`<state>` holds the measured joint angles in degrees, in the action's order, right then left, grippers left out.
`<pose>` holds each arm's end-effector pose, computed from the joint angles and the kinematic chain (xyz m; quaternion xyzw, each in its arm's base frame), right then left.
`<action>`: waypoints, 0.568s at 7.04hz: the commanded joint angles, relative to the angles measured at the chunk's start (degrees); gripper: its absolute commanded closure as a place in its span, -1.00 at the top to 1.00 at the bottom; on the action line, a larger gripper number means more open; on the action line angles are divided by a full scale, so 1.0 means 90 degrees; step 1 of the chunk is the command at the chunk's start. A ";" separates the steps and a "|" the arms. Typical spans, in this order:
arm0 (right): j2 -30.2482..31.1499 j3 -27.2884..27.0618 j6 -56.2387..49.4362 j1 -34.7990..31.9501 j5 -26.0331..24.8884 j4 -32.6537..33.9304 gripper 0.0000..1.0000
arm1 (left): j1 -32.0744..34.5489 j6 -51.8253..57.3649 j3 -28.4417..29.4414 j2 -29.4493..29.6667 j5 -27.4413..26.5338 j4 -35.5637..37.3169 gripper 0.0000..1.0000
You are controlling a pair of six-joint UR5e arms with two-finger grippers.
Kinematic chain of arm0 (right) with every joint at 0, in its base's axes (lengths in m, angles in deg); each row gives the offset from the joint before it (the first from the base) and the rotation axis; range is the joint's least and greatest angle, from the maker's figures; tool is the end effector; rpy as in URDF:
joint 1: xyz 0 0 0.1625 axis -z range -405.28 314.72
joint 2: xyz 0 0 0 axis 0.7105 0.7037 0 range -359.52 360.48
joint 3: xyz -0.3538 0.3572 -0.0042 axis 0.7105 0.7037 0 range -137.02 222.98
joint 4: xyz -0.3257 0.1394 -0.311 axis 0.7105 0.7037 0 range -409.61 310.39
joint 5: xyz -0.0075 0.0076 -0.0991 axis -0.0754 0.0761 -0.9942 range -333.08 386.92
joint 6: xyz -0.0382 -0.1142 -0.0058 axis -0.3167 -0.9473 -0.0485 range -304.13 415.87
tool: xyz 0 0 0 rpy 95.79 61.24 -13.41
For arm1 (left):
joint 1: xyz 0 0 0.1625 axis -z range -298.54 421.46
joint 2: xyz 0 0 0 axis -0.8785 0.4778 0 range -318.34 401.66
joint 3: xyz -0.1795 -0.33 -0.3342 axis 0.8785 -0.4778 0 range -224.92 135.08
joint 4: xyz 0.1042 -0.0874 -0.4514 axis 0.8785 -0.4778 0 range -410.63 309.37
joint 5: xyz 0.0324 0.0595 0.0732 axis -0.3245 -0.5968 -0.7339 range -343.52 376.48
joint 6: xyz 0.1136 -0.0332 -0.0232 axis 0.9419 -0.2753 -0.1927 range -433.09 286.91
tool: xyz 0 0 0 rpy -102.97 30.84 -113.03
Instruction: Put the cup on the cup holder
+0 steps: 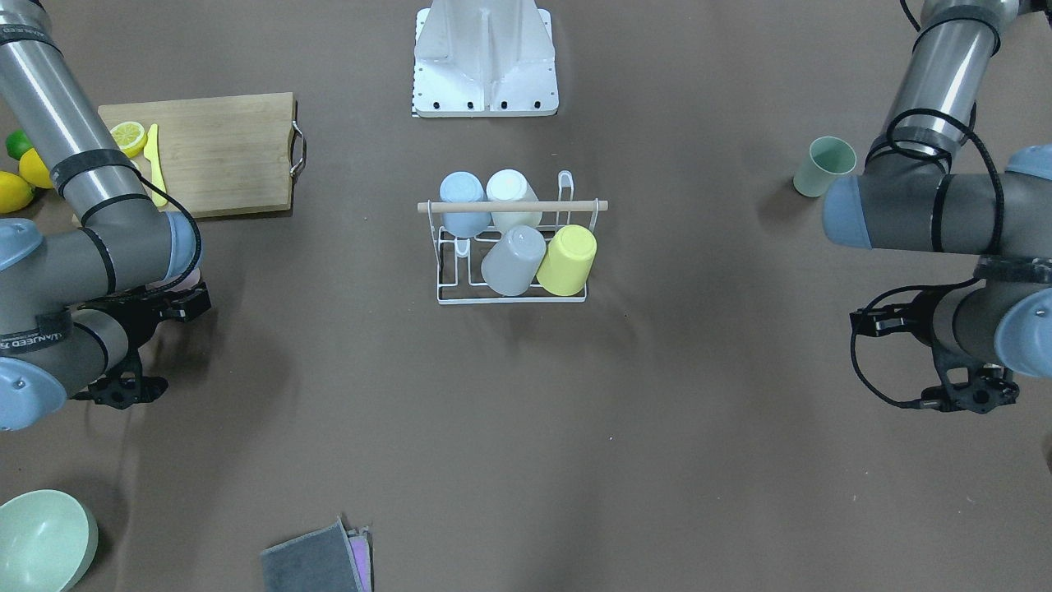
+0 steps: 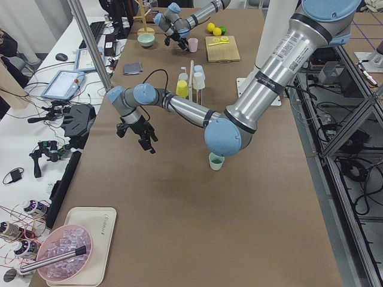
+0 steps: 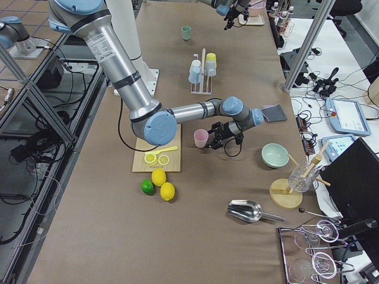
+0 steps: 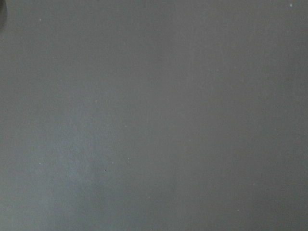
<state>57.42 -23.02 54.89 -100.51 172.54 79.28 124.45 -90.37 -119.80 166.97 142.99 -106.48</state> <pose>-0.4132 -0.6546 0.6213 -0.3488 -0.3652 -0.1480 0.8503 0.3032 -0.7304 0.5348 -0.2242 0.2445 0.0420 0.9424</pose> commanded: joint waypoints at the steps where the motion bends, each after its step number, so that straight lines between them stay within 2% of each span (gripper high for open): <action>1: 0.0031 0.0009 -0.0222 0.0034 0.0011 0.0220 0.85 | -0.0367 0.0112 -0.0699 -0.0405 -0.0004 0.0500 0.97; 4: 0.0060 0.0038 -0.0262 0.0141 0.0031 0.0327 0.81 | -0.0650 0.0669 -0.1619 -0.1002 -0.0023 0.1038 0.97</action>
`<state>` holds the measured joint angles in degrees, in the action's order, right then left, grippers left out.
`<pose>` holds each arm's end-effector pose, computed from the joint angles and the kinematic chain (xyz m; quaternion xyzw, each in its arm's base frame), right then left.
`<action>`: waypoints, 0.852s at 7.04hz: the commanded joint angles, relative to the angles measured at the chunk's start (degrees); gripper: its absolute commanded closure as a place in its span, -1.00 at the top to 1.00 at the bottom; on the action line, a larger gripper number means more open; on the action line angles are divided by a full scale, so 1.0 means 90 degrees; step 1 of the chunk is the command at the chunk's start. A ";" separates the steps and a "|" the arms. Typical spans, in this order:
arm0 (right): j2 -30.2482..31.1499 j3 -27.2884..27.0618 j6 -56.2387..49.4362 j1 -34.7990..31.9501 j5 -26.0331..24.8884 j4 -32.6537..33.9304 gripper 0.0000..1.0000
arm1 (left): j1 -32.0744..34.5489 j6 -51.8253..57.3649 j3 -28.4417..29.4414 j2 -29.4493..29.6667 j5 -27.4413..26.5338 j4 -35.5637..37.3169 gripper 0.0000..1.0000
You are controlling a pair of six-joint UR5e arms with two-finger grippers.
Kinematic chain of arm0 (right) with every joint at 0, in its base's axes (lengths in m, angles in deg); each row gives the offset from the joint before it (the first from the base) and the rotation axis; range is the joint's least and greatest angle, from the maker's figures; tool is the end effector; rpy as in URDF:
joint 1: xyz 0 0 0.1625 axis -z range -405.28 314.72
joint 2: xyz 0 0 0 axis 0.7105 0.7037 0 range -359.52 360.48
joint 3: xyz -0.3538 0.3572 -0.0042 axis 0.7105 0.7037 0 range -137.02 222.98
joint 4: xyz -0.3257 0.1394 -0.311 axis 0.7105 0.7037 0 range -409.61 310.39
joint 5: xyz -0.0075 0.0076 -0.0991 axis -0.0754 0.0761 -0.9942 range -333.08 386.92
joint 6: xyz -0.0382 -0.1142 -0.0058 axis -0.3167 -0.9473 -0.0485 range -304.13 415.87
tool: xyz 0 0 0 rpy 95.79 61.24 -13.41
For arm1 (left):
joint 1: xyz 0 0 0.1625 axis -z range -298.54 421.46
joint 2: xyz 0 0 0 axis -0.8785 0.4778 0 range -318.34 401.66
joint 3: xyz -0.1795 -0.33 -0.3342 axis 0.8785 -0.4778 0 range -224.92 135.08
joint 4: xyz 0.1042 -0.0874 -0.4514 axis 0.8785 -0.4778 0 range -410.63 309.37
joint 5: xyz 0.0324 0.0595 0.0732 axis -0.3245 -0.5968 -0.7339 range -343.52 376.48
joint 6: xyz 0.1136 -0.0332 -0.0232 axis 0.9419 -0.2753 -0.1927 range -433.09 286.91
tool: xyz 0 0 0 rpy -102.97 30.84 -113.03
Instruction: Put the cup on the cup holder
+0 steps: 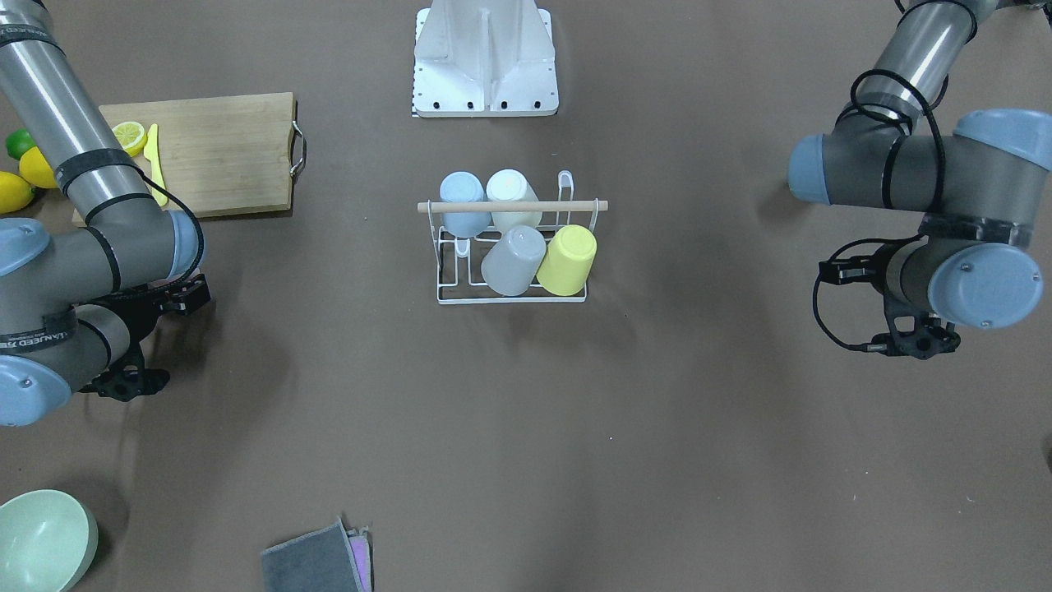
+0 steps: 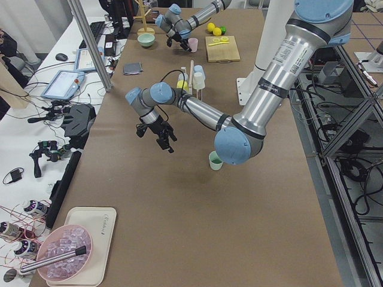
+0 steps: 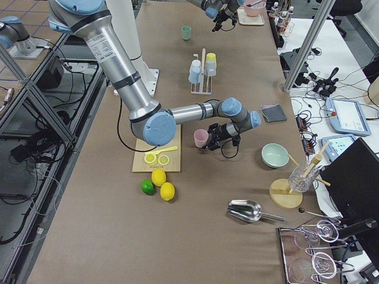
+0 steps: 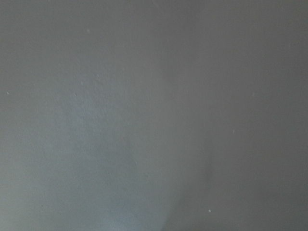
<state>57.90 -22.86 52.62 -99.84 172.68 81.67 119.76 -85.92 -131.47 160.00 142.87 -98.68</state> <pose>-0.4161 -0.6427 0.6310 -0.3645 -0.3616 -0.1560 0.8438 0.3236 -0.6414 0.5368 -0.2475 0.2324 0.1083 0.9344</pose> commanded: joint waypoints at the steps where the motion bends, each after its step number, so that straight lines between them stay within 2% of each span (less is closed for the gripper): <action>1: 0.0006 0.0030 -0.0010 0.0096 0.0054 0.0062 0.81 | -0.0314 0.0175 -0.0403 -0.0364 -0.0049 0.0173 0.97; 3: -0.0003 0.0050 -0.0010 0.0115 0.0055 0.0159 0.72 | -0.0705 0.0175 -0.0384 -0.0395 -0.0050 0.0193 0.97; 4: -0.0003 0.0040 -0.0010 0.0096 0.0054 0.0218 0.56 | -0.0890 0.0165 -0.0423 -0.0598 -0.0031 0.0183 0.97; 6: -0.0003 0.0011 -0.0010 0.0009 0.0054 0.0287 0.08 | -0.1105 0.0175 -0.0520 -0.0882 -0.0040 0.0192 0.97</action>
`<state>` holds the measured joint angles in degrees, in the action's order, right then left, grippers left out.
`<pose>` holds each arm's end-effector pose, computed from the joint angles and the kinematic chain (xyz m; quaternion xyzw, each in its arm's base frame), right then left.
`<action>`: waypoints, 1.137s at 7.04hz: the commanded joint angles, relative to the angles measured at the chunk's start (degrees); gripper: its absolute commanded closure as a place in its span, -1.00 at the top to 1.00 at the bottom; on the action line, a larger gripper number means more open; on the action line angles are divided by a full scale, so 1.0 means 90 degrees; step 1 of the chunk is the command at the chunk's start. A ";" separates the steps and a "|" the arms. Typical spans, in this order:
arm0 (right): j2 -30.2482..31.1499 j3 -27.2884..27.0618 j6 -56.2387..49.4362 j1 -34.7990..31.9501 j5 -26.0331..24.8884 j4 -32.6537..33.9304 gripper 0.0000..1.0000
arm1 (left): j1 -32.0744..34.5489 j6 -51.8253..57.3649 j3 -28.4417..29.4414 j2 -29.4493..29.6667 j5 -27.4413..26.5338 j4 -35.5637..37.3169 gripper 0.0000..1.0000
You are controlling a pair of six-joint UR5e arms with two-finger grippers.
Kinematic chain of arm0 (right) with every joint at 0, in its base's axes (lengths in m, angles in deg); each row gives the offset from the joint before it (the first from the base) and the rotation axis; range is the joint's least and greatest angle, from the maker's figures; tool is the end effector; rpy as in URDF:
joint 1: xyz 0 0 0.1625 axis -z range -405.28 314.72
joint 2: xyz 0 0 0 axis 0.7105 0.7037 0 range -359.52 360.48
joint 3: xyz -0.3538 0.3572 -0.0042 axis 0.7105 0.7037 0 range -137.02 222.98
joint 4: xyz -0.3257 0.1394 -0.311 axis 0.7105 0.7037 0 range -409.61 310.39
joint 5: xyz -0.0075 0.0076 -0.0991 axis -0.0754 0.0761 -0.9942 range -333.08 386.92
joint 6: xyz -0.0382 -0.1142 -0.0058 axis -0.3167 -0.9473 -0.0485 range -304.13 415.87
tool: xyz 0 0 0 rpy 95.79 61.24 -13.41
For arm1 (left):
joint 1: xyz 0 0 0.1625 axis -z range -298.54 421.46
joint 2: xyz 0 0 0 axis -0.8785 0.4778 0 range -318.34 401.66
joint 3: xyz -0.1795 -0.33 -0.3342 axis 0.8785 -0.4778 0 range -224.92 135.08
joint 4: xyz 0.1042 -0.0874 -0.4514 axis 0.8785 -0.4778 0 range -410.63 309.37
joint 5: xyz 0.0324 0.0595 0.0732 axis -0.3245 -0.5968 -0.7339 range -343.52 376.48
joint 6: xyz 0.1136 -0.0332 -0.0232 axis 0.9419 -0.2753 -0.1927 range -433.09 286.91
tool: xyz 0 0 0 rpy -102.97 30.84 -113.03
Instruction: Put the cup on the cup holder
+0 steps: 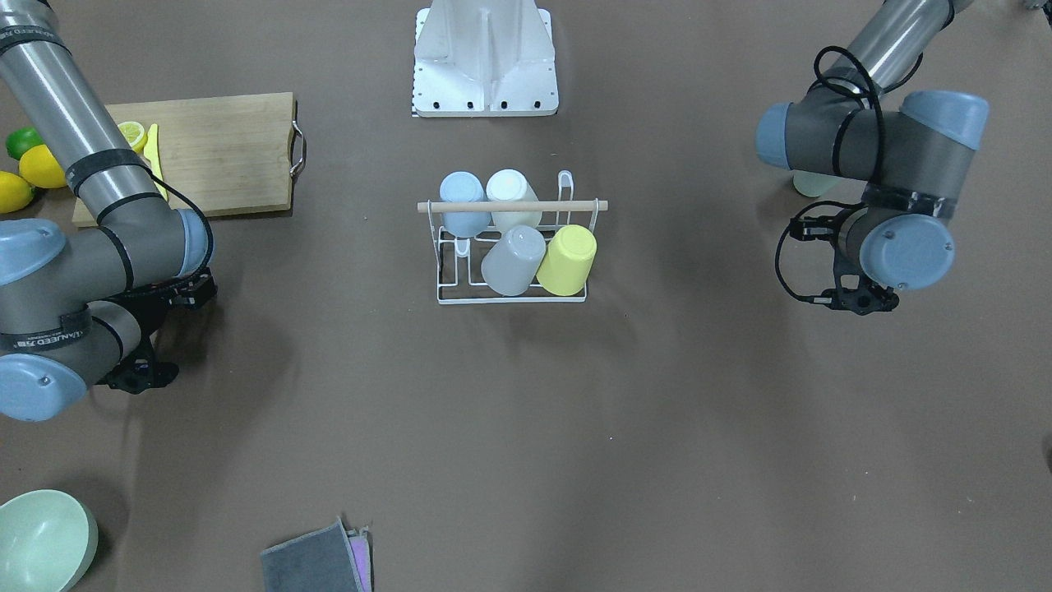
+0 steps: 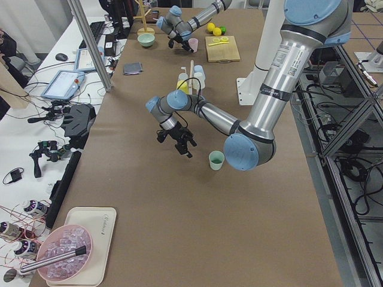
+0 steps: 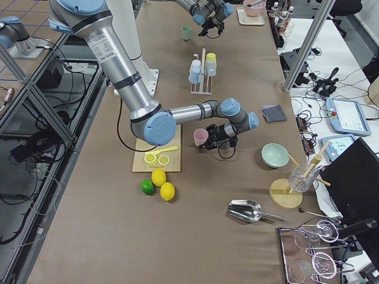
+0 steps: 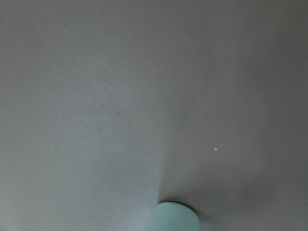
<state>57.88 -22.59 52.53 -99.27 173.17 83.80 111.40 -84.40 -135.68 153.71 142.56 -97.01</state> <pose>-0.4207 -0.6352 0.6340 -0.3825 -0.3561 -0.1486 0.8395 0.3798 -0.5485 0.5797 -0.2868 0.2001 0.1780 0.9198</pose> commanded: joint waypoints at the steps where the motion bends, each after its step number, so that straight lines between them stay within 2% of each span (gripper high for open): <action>1: 0.0009 -0.0019 0.0000 -0.0075 0.0000 0.0060 -0.21 | -0.0226 0.0007 -0.0062 -0.0271 -0.0005 0.0007 0.97; 2: 0.0009 -0.0010 0.0000 -0.0065 0.0000 0.0050 -0.31 | -0.0371 0.0016 -0.0063 -0.0378 -0.0005 -0.0003 0.97; 5: 0.0009 -0.0087 -0.0039 -0.0143 0.0174 -0.0037 -0.31 | -0.0528 0.0007 -0.0121 -0.0438 0.0005 0.0007 0.97; 8: -0.0030 -0.0330 -0.0214 -0.0834 0.0418 -0.0253 -0.31 | -0.0578 -0.0003 -0.0121 -0.0438 0.0024 -0.0003 0.97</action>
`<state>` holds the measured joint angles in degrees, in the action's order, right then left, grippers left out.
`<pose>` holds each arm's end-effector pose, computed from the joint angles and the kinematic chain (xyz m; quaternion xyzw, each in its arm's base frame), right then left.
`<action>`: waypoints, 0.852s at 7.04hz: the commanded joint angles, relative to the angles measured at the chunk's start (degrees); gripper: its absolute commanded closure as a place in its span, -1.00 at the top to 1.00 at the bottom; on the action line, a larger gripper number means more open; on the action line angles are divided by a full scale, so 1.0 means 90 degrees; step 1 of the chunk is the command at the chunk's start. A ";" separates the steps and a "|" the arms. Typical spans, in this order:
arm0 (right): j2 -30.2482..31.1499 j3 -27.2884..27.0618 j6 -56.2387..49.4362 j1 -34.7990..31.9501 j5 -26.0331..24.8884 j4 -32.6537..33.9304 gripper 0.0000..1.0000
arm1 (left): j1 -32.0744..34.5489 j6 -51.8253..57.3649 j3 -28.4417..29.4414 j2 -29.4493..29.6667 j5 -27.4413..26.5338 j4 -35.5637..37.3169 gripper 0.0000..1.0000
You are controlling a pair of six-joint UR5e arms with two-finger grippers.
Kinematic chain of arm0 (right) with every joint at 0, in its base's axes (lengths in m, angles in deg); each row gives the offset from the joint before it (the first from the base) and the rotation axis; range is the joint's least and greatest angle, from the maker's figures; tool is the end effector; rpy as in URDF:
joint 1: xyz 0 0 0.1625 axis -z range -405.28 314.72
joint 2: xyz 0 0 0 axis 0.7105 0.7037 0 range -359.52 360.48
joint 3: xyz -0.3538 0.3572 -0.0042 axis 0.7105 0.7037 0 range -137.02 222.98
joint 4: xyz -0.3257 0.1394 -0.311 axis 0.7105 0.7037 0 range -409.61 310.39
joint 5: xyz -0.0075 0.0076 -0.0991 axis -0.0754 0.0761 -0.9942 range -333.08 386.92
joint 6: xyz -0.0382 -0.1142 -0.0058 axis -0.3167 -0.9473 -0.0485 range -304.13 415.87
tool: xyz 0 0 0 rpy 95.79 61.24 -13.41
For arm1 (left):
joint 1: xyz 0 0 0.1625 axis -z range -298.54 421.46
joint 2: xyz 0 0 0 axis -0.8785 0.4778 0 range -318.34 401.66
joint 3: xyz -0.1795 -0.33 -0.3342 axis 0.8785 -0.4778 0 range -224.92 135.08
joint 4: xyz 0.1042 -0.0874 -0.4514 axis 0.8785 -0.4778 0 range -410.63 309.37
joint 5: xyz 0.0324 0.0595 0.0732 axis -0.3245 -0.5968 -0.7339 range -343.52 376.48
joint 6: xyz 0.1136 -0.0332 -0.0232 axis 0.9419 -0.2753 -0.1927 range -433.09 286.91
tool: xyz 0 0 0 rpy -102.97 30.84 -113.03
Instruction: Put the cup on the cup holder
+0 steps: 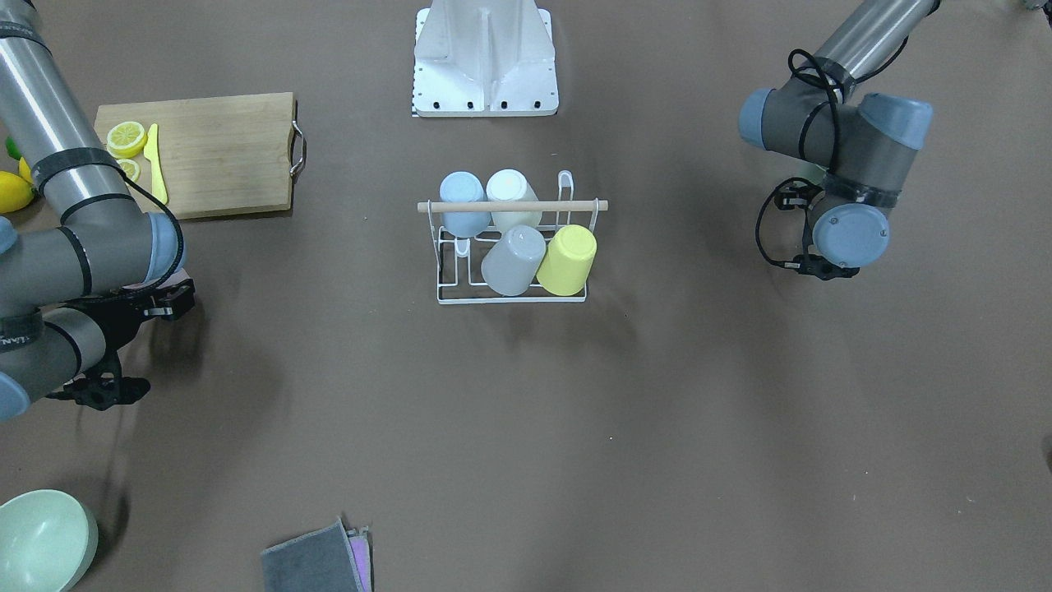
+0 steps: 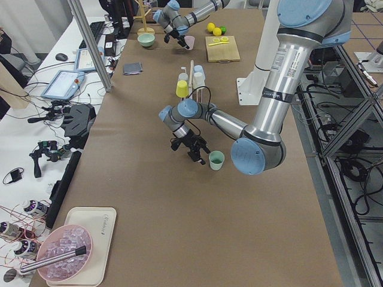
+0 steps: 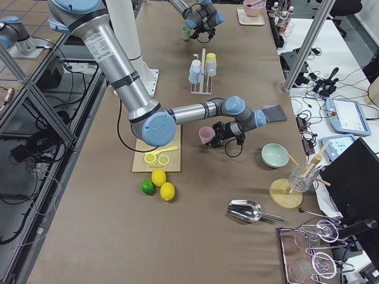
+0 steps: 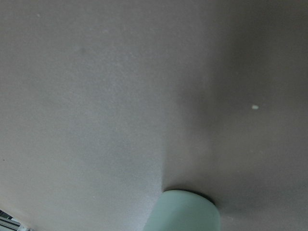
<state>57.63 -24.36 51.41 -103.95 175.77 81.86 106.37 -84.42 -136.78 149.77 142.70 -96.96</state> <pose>-0.3749 -0.6739 0.6099 -0.3382 -0.4056 -0.1317 0.8389 0.4049 -0.4912 0.6151 -0.3159 0.1758 0.2090 0.9086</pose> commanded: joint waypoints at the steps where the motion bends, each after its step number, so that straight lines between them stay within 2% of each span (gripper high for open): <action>1: 0.0046 -0.0232 -0.0389 -0.0577 0.0209 -0.0037 -0.31 | -0.0039 -0.0001 0.0002 -0.0001 0.0009 0.0002 0.97; 4: 0.0046 -0.0563 -0.1026 -0.1077 0.0580 -0.0057 -0.31 | -0.0127 -0.0001 -0.0008 -0.0079 0.0018 0.0002 0.97; 6: 0.0124 -0.0788 -0.1076 -0.1331 0.1008 -0.0640 -0.31 | -0.0127 0.0028 -0.0154 -0.0098 0.0038 0.0176 0.97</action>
<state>58.37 -29.95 42.13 -114.50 182.45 79.02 105.28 -84.38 -137.25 149.01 142.93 -96.59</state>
